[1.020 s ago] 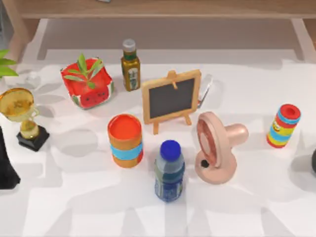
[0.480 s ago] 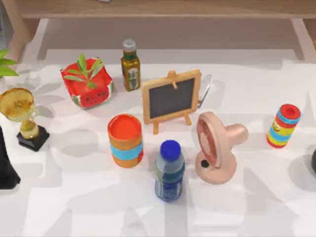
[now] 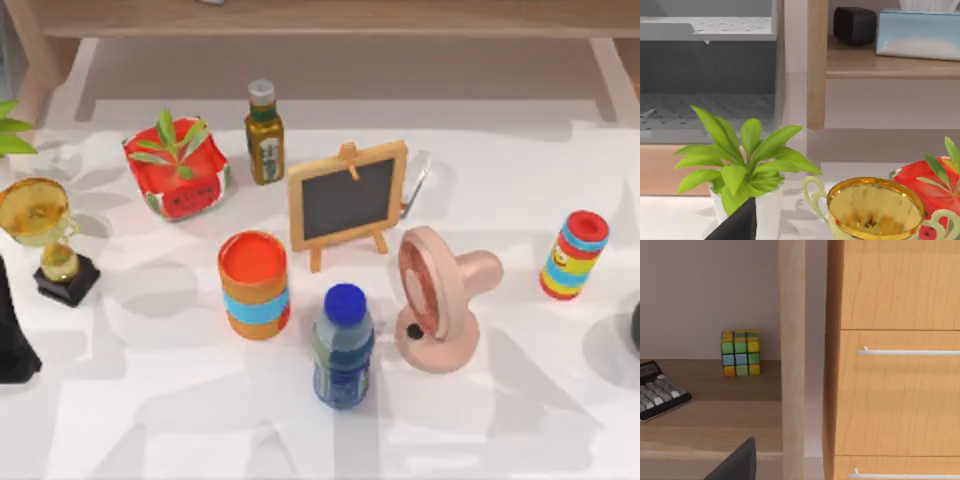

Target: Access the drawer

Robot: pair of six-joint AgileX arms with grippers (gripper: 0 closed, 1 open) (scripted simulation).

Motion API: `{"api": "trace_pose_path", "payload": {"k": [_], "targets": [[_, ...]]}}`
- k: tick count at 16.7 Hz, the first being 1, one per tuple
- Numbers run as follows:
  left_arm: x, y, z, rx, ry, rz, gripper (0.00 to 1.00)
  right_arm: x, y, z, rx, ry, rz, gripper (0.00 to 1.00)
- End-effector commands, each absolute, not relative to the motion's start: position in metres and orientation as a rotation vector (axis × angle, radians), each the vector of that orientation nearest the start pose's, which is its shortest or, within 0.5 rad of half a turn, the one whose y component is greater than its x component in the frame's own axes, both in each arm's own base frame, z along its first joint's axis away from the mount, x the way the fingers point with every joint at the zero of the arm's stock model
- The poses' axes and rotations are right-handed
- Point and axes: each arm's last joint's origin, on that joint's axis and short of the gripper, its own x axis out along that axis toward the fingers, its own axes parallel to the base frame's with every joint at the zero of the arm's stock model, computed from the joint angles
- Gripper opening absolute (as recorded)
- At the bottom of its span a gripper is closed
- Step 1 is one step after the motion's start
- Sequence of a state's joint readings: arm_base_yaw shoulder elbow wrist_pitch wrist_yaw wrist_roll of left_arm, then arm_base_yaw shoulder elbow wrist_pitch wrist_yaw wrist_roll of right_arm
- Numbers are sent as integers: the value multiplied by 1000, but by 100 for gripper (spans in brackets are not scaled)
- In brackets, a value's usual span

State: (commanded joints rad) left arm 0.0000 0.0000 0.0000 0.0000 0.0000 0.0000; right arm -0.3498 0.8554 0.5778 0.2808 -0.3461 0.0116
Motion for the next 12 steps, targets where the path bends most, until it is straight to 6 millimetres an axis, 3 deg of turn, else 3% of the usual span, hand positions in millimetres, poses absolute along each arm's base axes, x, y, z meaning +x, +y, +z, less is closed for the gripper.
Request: {"api": "trace_pose_path", "payload": {"k": [4, 7, 9, 12], "targets": [[106, -1, 160, 0, 0, 0, 100, 213, -67, 297, -121, -30, 10, 100], [106, -1, 160, 0, 0, 0, 100, 248, -85, 295, -318, -41, 4, 100], [106, -1, 160, 0, 0, 0, 100, 279, -102, 283, -489, -34, -2, 100], [106, -1, 160, 0, 0, 0, 100, 326, -130, 247, -777, -13, -7, 100]]}}
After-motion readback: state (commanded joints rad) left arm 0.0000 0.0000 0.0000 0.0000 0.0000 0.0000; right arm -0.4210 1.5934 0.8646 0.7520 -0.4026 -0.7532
